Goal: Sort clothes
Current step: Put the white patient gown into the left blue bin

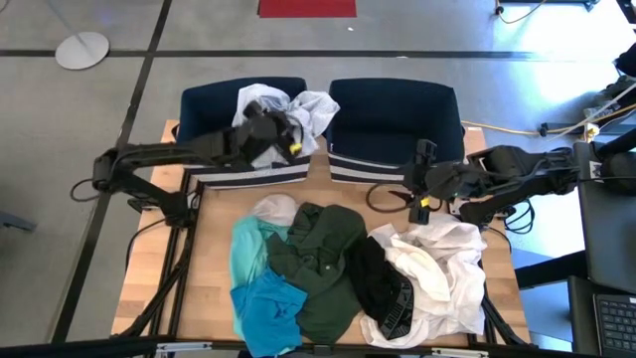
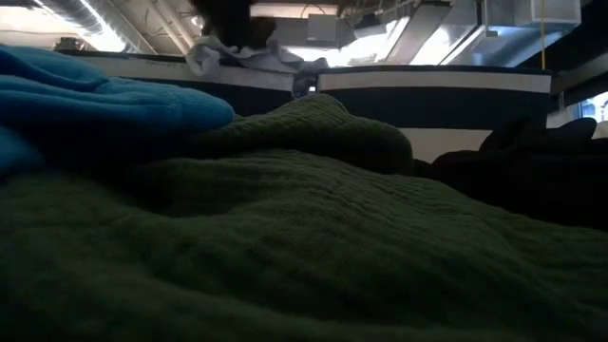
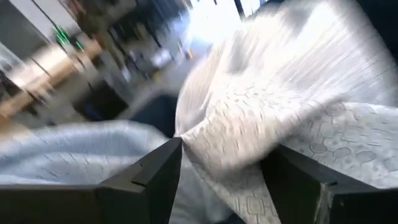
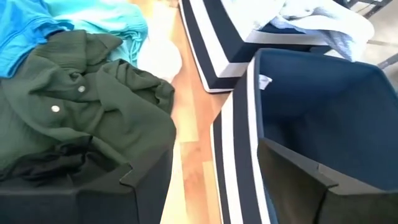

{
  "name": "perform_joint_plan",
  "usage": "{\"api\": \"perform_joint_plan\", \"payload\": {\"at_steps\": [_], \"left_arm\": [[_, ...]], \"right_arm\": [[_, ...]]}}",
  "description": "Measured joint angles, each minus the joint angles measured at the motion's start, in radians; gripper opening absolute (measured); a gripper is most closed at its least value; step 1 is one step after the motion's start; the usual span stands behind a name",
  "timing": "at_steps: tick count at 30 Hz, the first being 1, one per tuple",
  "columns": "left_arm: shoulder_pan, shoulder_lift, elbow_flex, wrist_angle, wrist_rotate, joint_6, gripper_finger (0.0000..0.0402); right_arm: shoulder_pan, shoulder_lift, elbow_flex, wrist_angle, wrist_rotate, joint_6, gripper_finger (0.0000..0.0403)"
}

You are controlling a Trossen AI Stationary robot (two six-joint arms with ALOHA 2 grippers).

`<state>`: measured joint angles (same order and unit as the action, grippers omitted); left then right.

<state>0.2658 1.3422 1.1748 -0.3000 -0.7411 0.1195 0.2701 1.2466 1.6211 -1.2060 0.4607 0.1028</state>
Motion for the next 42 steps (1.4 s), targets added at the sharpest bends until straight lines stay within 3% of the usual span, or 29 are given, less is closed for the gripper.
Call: {"api": "perform_joint_plan", "payload": {"at_steps": [4,7,16,26,29,33,42], "left_arm": [[0.149,-0.002,0.003,-0.119,0.19,-0.093,0.0207],[0.239,0.002,0.001,-0.225,0.265,-0.113,0.0207],[0.415,0.009,-0.014,-0.526,0.292,-0.184,0.0207],[0.497,0.046,-0.219,-0.494,0.373,-0.163,0.0207],[0.508,0.056,-0.228,-0.517,0.375,-0.153,0.0207],[0.496,0.033,-0.152,-0.595,0.375,-0.17,0.0207],[0.419,-0.146,0.188,-0.731,0.346,-0.185,0.0207]], "right_arm": [[0.001,0.013,0.0,0.004,0.0,0.002,0.0234],[-0.002,0.017,0.0,0.007,0.002,0.002,0.0234],[-0.002,0.028,0.0,0.005,0.002,0.001,0.0234],[-0.002,0.029,0.0,0.007,0.0,0.004,0.0234],[-0.002,0.029,0.0,0.008,0.0,0.004,0.0234],[-0.002,0.029,0.0,0.01,0.001,0.005,0.0234],[-0.002,0.029,0.0,0.023,-0.006,0.005,0.0234]]}}
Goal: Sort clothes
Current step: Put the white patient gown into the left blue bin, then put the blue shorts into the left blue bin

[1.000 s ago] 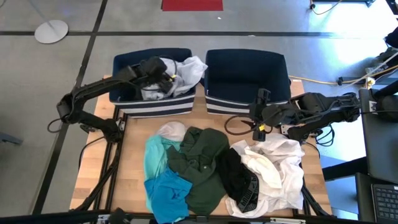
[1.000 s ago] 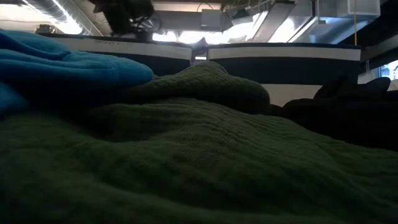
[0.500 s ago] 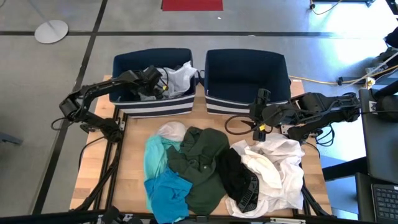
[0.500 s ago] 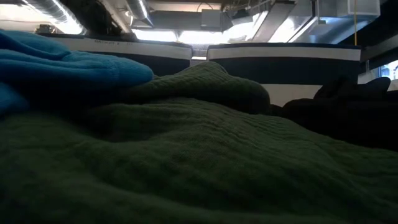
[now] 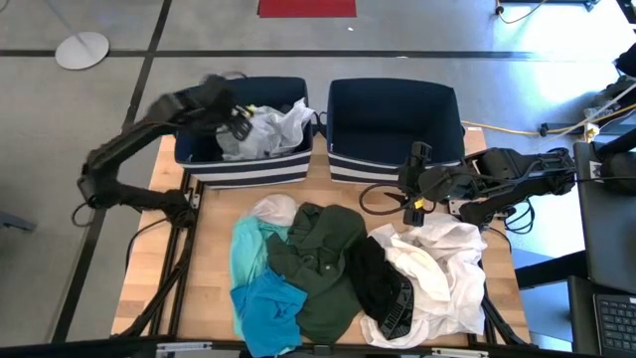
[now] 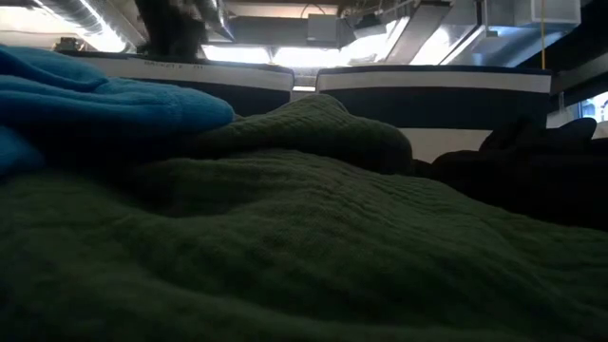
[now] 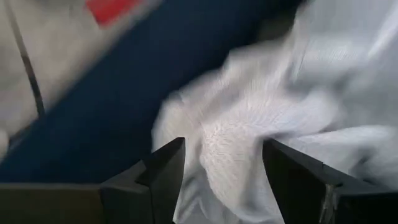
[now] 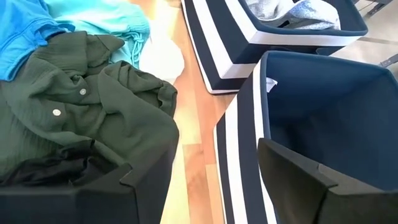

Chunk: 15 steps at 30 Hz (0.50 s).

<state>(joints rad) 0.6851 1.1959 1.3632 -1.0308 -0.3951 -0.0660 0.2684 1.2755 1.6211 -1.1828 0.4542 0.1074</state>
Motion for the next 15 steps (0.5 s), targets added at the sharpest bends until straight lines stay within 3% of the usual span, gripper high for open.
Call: {"api": "perform_joint_plan", "payload": {"at_steps": [8,15], "left_arm": [[-0.176,-0.154,0.069,0.085,0.23,-0.005,0.0207],[-0.479,-0.123,0.067,0.009,0.221,-0.114,0.0207]], "right_arm": [[0.0,0.0,0.0,0.009,0.005,0.0,0.0234],[0.0,0.012,-0.05,0.094,-0.001,-0.003,0.0234]]}}
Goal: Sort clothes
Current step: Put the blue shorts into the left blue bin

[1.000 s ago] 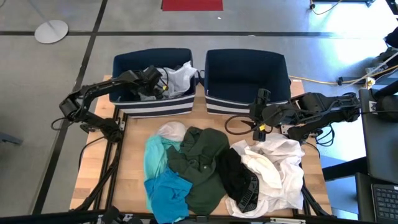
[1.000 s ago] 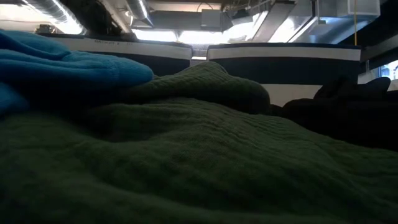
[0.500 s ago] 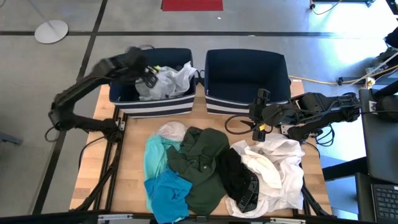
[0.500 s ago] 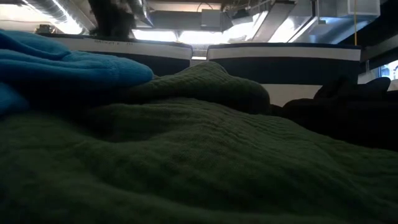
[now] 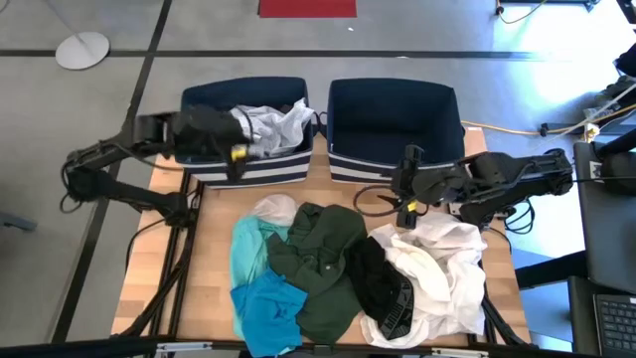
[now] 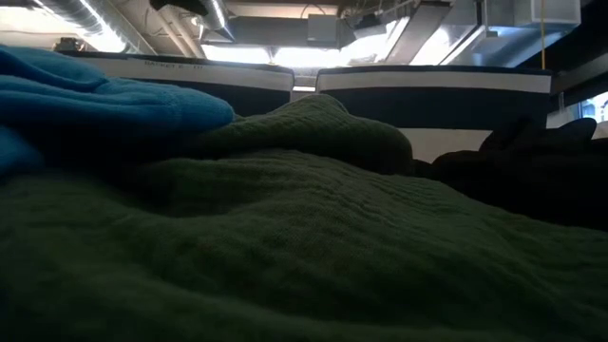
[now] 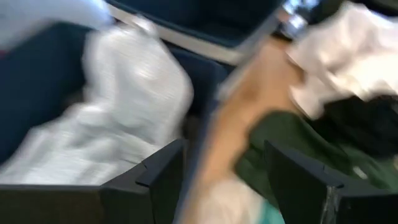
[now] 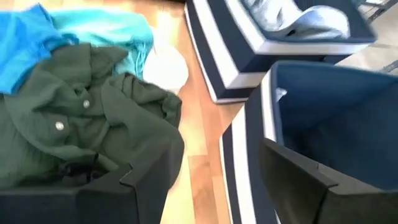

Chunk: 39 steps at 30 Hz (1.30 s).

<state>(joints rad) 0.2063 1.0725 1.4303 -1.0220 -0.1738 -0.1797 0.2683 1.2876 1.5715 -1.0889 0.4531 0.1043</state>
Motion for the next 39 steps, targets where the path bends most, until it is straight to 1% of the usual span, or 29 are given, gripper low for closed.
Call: {"api": "perform_joint_plan", "payload": {"at_steps": [3,7,13,20,23,25,32,36,39], "left_arm": [[-0.135,0.027,-0.021,-0.016,-0.04,-0.056,0.0207],[-0.275,0.059,-0.08,-0.017,-0.056,-0.144,0.0207],[-0.45,0.111,-0.186,-0.008,-0.058,-0.324,0.0207],[-0.654,0.201,-0.275,0.043,-0.058,-0.552,0.0207],[-0.729,0.256,-0.281,0.063,-0.058,-0.66,0.0207],[-0.772,0.292,-0.282,0.105,-0.054,-0.736,0.0207],[-0.888,0.421,-0.281,0.285,0.031,-0.971,0.0207],[-0.939,0.508,-0.281,0.352,0.058,-1.073,0.0207],[-0.97,0.569,-0.281,0.38,0.059,-1.127,0.0207]], "right_arm": [[0.0,0.0,-0.069,0.057,-0.002,-0.003,0.0234],[0.0,0.001,-0.188,0.186,-0.032,-0.011,0.0234],[0.0,0.001,-0.365,0.439,-0.144,-0.031,0.0234],[0.0,0.001,-0.504,0.626,-0.15,-0.031,0.0234],[0.0,0.0,-0.54,0.672,-0.152,-0.031,0.0234],[0.0,0.0,-0.551,0.683,-0.159,-0.028,0.0234],[0.001,0.0,-0.562,0.688,-0.159,0.024,0.0234],[0.021,0.0,-0.562,0.688,-0.157,0.056,0.0234],[0.05,0.0,-0.562,0.693,-0.154,0.064,0.0234]]}}
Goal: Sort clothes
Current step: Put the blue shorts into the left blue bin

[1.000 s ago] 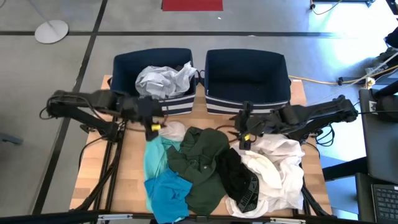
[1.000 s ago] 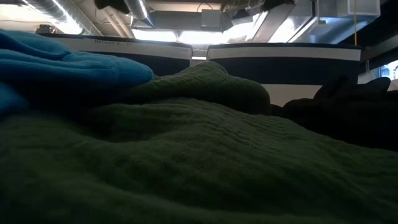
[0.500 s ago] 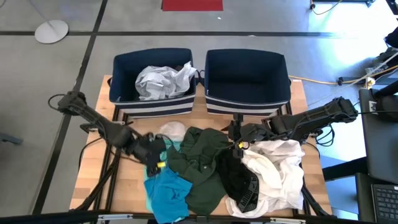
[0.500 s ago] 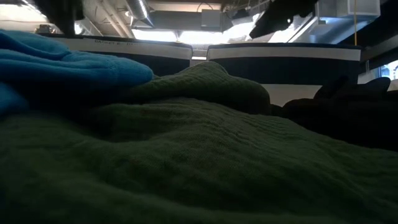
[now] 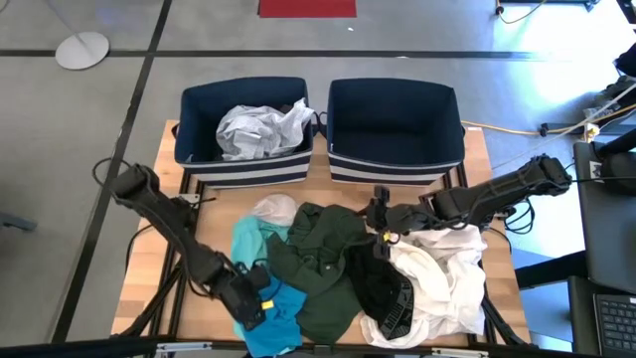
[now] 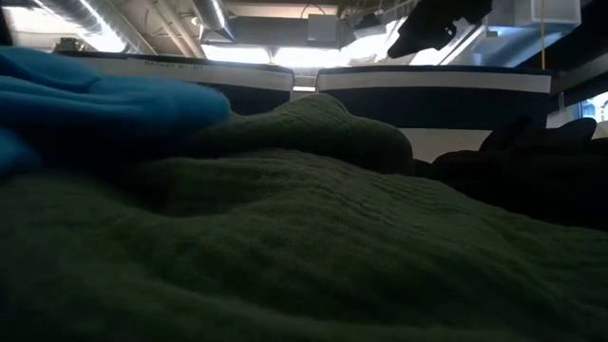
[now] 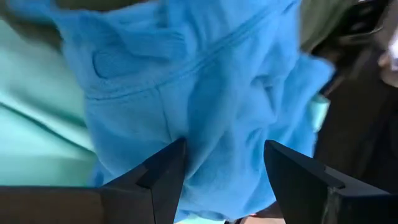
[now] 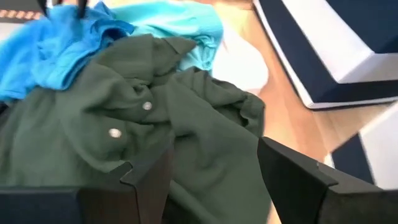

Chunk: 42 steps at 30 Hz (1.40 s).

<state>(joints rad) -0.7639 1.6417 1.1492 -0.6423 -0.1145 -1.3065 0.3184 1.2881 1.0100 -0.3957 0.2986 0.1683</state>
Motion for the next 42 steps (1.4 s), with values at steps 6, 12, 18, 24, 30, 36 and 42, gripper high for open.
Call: {"api": "perform_joint_plan", "payload": {"at_steps": [6,12,18,24,30,36,42], "left_arm": [[-0.018,0.097,0.0,-0.042,-0.003,-0.036,0.0207],[-0.007,0.15,0.001,-0.074,-0.045,0.062,0.0206],[-0.001,0.151,0.001,-0.019,-0.034,0.194,0.0149],[0.001,0.146,0.009,-0.037,0.023,0.25,0.0039],[-0.002,0.091,0.087,-0.125,0.034,0.339,0.0015],[0.0,-0.015,0.163,-0.196,-0.053,0.486,0.0005],[0.026,-0.156,0.2,-0.216,-0.197,0.646,0.0009]], "right_arm": [[0.056,0.0,0.0,0.044,0.044,0.011,0.0234],[0.091,0.0,0.0,0.049,0.098,0.01,0.0234],[0.094,0.005,-0.066,0.116,0.152,0.011,0.0234],[0.109,0.006,-0.122,0.16,0.16,0.047,0.0234],[0.186,0.006,-0.099,0.147,0.155,0.063,0.0234],[0.25,0.006,0.002,0.002,0.207,0.063,0.0234],[0.251,0.006,0.095,-0.111,0.258,0.059,0.0234]]}}
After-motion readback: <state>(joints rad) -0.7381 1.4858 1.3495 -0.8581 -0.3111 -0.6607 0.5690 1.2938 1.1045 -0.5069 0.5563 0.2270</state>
